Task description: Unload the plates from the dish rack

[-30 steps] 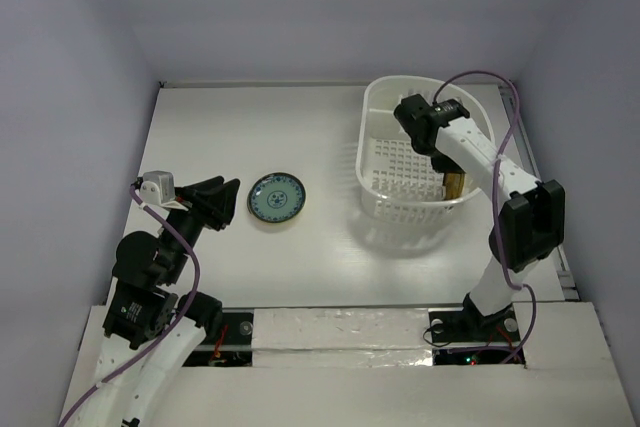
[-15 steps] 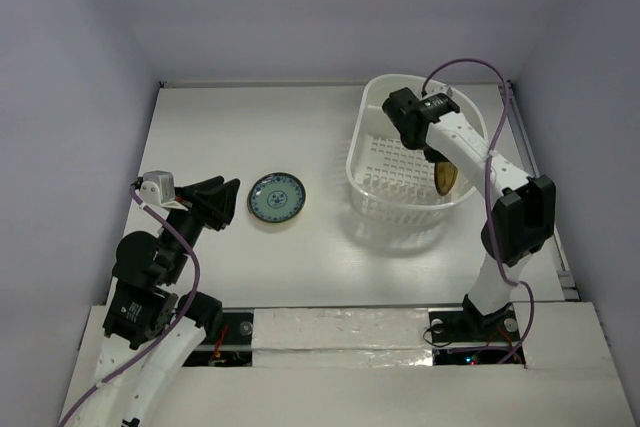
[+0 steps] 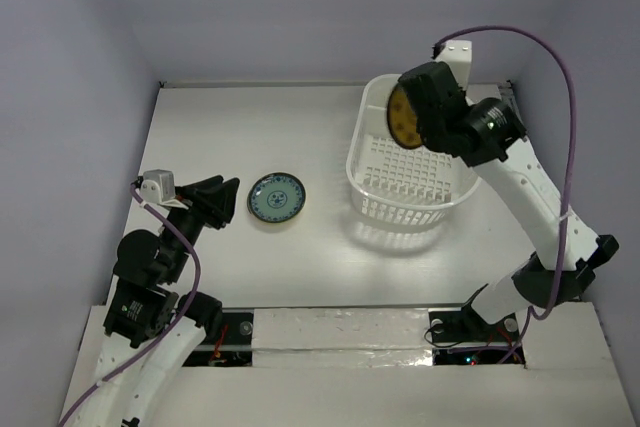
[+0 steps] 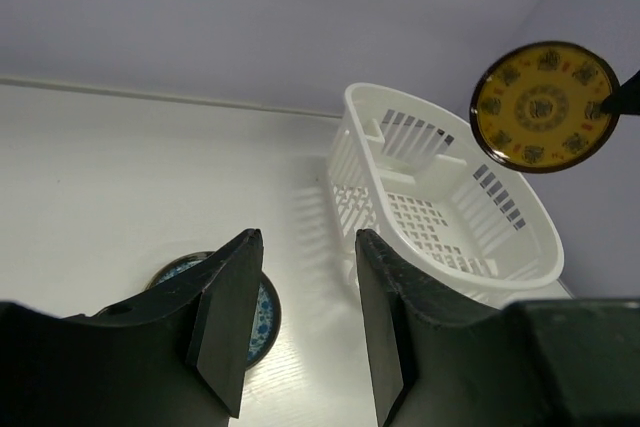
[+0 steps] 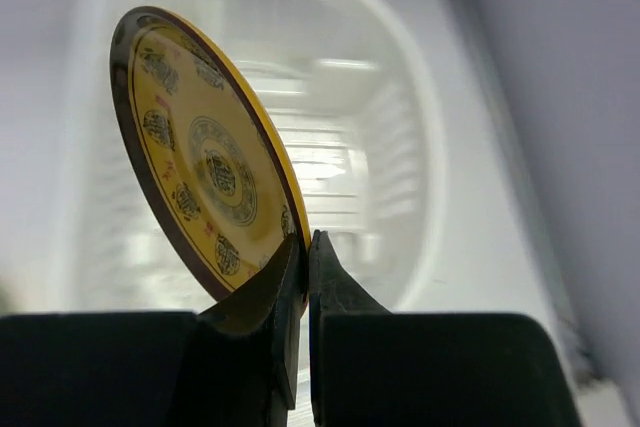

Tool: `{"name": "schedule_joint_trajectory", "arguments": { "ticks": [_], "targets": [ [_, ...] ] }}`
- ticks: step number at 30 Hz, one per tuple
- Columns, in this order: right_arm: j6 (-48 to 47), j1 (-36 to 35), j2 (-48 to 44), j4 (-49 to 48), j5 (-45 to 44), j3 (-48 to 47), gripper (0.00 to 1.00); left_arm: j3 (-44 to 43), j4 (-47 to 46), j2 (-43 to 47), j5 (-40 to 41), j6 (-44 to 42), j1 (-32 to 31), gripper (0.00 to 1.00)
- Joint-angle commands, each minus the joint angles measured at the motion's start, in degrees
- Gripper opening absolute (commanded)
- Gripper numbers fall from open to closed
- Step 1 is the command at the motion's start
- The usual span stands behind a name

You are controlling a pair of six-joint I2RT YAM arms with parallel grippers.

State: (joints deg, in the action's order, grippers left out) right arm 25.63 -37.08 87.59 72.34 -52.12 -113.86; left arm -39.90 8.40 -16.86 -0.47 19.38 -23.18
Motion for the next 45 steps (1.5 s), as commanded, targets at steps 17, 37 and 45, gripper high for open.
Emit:
{"name": "schedule_joint_trajectory", "arguments": {
  "ticks": [17,37,45],
  "targets": [
    [6.0,-15.2,22.1,-49.0,40.9,10.9,0.00,-0.6,-1.2,-0.2,8.2,0.5,0.2,0.55],
    [11.6,-15.2,22.0,-56.5,42.1,30.4,0.35,-0.4,-1.8,-2.1,5.7,0.4,0.2,0.58],
    [10.0,-15.7,17.4,-56.0,37.7,28.8,0.40,-0.4,-1.8,-2.3,5.7,0.5,0.2,0.59]
  ]
}}
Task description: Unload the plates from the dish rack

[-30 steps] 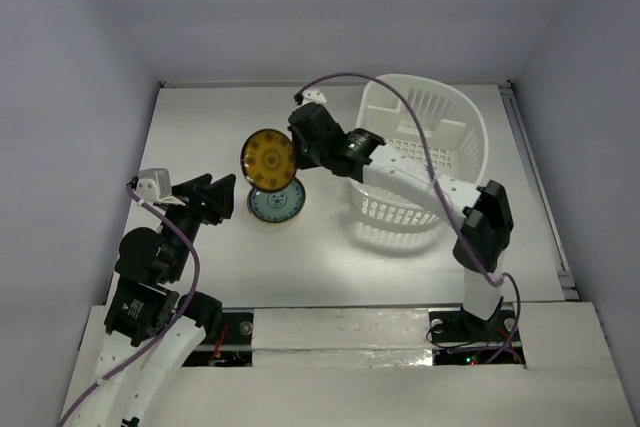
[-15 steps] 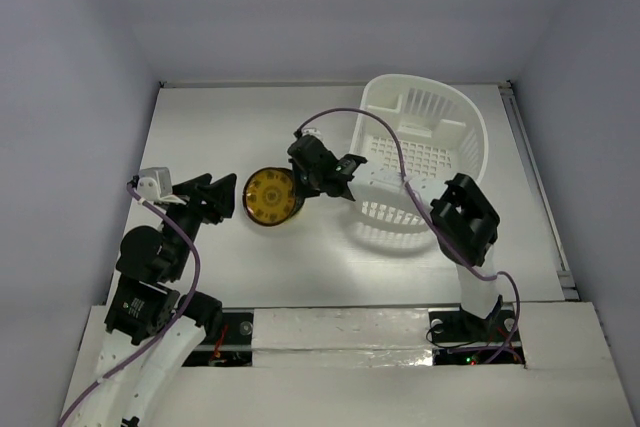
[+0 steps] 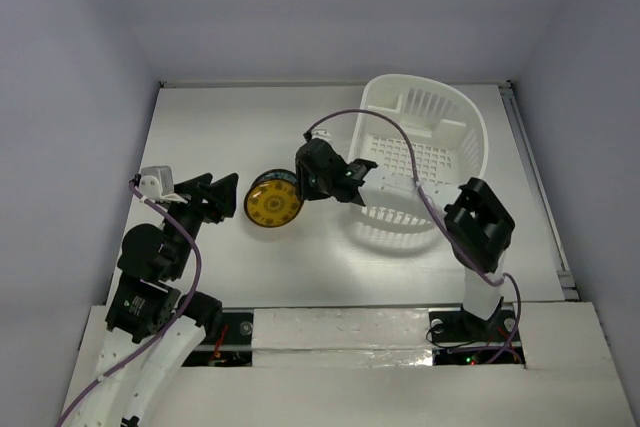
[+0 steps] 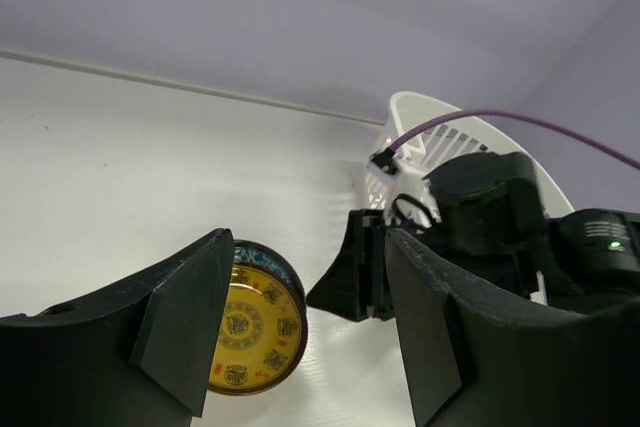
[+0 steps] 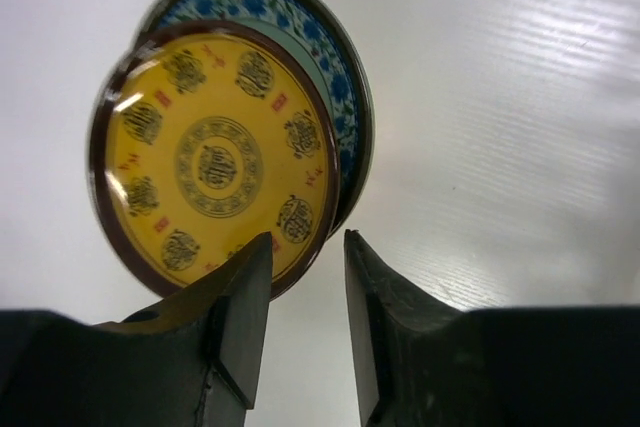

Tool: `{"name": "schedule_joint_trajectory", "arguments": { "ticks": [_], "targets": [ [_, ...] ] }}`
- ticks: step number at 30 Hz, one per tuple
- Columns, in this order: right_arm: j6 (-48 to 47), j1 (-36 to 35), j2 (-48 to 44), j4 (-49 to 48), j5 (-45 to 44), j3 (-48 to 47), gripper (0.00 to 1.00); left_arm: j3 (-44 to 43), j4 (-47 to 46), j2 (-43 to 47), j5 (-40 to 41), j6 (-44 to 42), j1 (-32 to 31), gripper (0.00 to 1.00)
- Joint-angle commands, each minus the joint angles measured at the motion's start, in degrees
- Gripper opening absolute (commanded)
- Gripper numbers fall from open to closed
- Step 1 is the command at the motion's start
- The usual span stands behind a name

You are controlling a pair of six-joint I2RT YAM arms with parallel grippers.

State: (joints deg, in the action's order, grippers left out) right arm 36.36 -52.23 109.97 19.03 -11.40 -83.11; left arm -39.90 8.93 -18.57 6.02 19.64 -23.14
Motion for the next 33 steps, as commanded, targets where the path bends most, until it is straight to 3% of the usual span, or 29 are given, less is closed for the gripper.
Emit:
{"name": "schedule_joint_trajectory", "arguments": {
  "ticks": [1,6,7,8,10,13,15,16,19,21,24,28,33],
  "targets": [
    [-0.9,-0.6,-6.0,-2.8,-3.2,-2.2,0.42,-0.4,-2.2,-0.6,-0.7,0.2,0.2,0.59],
    [-2.8,-1.6,-9.9,-2.4,-4.6,-2.5,0.41,-0.4,-2.3,-0.9,-0.3,0.0,0.2,0.60],
    [-3.0,-2.3,-10.8,-2.5,-4.9,-2.2,0.37,-0.4,-2.3,-1.0,-0.2,0.0,0.2,0.60],
    [-3.1,-2.4,-11.9,-2.7,-5.4,-1.9,0.18,-0.4,-2.3,-1.0,-0.2,0.0,0.2,0.60],
    [-4.2,-2.9,-15.5,-4.2,-5.3,0.4,0.00,-0.4,-2.3,-1.2,0.0,0.1,0.2,0.59],
    [-5.8,-3.4,-19.5,-8.3,-1.7,5.1,0.00,-0.4,-2.4,-1.5,0.0,0.0,0.2,0.57],
    [-6.3,-3.4,-19.1,-8.6,2.5,6.0,0.00,-0.4,-2.6,-1.6,0.0,0.1,0.2,0.46],
    [-6.8,-5.1,-17.1,-8.3,3.5,5.6,0.00,-0.4,-2.5,-1.7,0.0,0.0,0.2,0.32],
    [-8.7,-9.4,-9.2,-5.5,4.1,1.2,0.00,-0.5,-2.4,-2.2,0.6,0.1,0.7,0.08],
    [-9.5,-11.7,-4.6,-3.7,3.9,-1.9,0.00,-0.5,-2.2,-2.3,1.2,0.2,1.3,0.05],
    [-9.6,-14.2,2.5,-3.6,5.1,-6.8,0.00,-0.5,-2.1,-1.9,2.1,0.3,1.3,0.05],
    [-8.5,-15.4,7.4,-5.2,6.8,-9.7,0.00,-0.5,-2.2,-1.0,2.3,0.3,1.3,0.22],
    [-8.3,-15.4,11.3,-4.6,4.7,-11.5,0.00,-0.4,-2.2,-0.5,1.9,0.4,1.3,0.36]
  ]
}}
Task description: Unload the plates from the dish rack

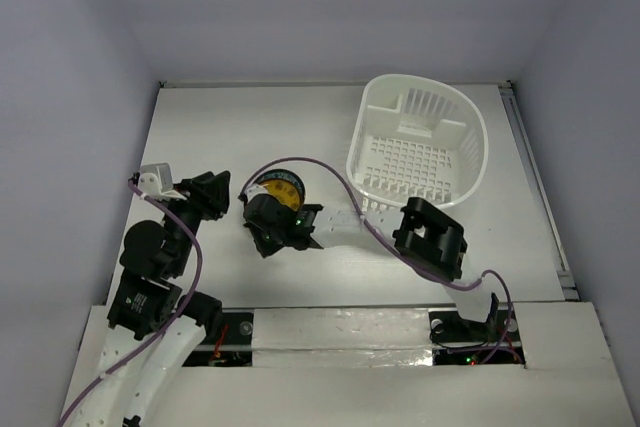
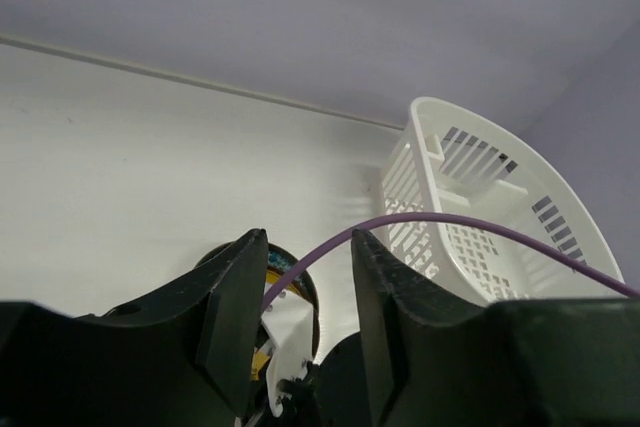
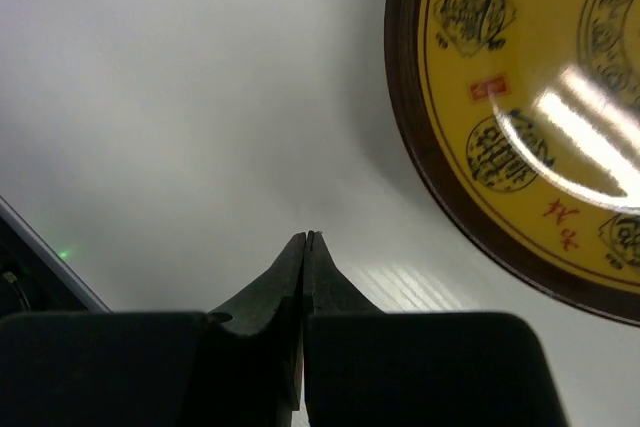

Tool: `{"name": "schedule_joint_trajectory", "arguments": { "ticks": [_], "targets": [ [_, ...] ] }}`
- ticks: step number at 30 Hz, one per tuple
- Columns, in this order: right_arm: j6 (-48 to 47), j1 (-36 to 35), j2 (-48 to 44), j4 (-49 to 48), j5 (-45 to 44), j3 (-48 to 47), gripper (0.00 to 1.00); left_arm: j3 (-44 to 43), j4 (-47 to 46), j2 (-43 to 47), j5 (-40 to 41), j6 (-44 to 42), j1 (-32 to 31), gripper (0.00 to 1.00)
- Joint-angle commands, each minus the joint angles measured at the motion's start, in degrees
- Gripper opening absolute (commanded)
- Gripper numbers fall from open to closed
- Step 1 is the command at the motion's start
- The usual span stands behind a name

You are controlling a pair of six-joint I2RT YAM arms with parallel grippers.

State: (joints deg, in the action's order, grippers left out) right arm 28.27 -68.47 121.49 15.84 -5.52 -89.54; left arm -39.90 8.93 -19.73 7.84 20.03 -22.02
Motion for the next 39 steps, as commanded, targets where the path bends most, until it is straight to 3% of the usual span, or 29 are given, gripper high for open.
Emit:
{"name": "schedule_joint_trajectory", "arguments": {
  "ticks": [1,10,21,26,28,34,36,39],
  "targets": [
    [-0.2,0.9,0.3,-1.0,-1.9,-5.5,0.00,-0.4,-2.3,0.7,0.0,0.0,0.2,0.39],
    [0.0,1.5,3.5,0.8,-11.6,-7.6,0.00,-0.4,-2.7,0.4,-1.0,-0.2,0.8,0.42],
    [1.8,3.2,0.7,1.2,-18.6,-6.3,0.00,-0.2,-3.0,0.0,-1.8,-0.1,0.8,0.43],
    [2.1,3.7,-0.7,1.6,-17.0,-5.7,0.00,-0.2,-3.0,-0.1,-1.9,-0.1,0.8,0.47],
    [2.1,3.7,-1.7,2.4,-14.8,-5.4,0.00,-0.3,-3.0,-0.1,-1.9,-0.1,0.8,0.54],
    [0.9,3.2,-14.3,-1.4,-5.5,2.6,0.03,-0.4,-3.0,0.0,-1.9,0.0,1.3,0.71],
    [0.6,3.2,-20.1,-1.5,-6.0,5.5,0.05,-0.4,-2.9,0.1,-2.0,-0.1,1.3,0.74],
    [0.8,3.2,-28.8,0.2,-14.7,10.0,0.10,-0.4,-2.7,0.3,-1.9,0.1,1.3,0.80]
  ]
}}
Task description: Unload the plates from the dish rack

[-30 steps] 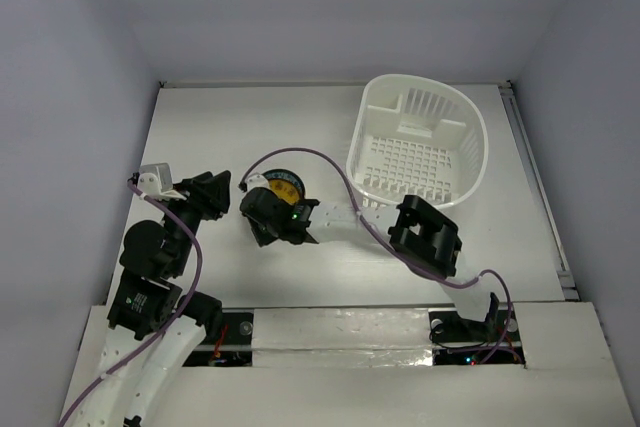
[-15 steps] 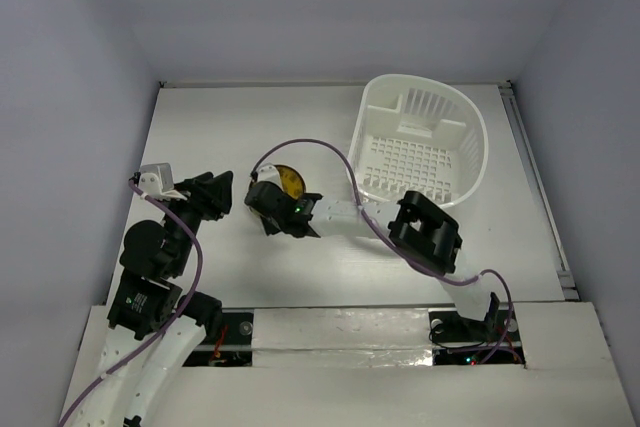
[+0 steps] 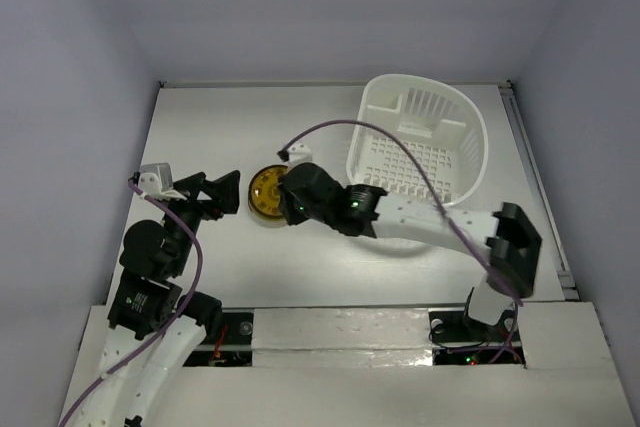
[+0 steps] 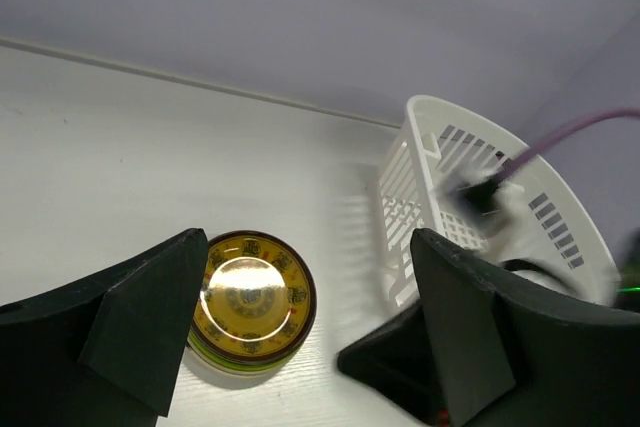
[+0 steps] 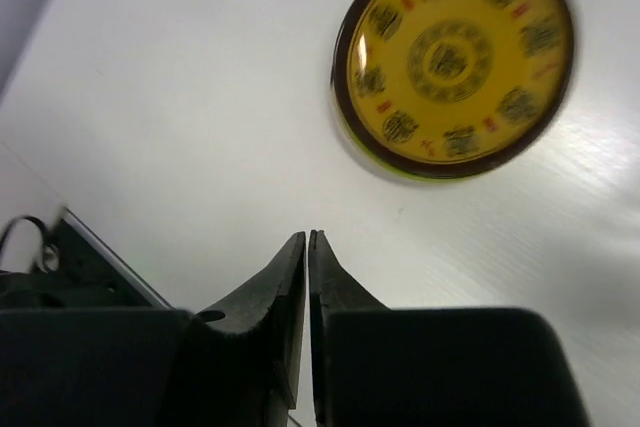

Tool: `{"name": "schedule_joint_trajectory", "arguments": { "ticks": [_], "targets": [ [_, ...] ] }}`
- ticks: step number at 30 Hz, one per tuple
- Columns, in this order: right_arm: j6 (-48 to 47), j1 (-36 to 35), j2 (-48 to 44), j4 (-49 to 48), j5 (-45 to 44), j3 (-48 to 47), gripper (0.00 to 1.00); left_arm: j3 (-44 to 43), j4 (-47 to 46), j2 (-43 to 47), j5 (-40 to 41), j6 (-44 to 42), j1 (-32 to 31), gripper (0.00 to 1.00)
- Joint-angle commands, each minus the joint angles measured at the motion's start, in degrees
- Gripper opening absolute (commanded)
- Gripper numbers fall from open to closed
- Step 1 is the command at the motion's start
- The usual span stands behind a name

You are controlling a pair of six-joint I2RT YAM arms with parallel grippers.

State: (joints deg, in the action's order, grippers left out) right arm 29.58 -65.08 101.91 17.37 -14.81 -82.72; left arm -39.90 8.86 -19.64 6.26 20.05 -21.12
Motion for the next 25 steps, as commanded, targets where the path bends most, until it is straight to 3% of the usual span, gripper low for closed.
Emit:
{"name": "schedule_joint_trajectory", "arguments": {
  "ticks": [1,7,10,11,14,19,25],
  "targets": [
    [-0.3,-0.2,-11.7,-0.9,-7.9,4.4,0.11,-0.4,-2.5,0.3,-0.2,0.1,0.4,0.82],
    [1.7,-0.2,-31.2,1.2,-30.9,13.4,0.28,-0.4,-3.1,1.2,0.2,0.2,0.9,0.85],
    [4.0,-0.2,-42.1,1.1,-43.1,18.2,0.57,-0.3,-3.3,2.1,0.9,0.1,1.4,0.86],
    [4.2,-0.2,-47.4,0.8,-45.6,20.9,0.72,-0.2,-3.3,2.2,1.1,0.0,1.4,0.86],
    [4.1,0.3,-57.5,-1.4,-53.1,26.4,0.86,0.0,-3.7,3.3,2.0,-0.2,1.4,0.86],
    [0.6,0.8,-67.1,-9.6,-55.2,34.6,0.86,0.3,-4.1,3.8,2.7,-0.3,2.0,0.86],
    [0.9,0.8,-66.1,-8.3,-54.3,36.2,0.86,0.2,-3.9,2.1,2.8,0.5,2.0,0.87]
  ]
}}
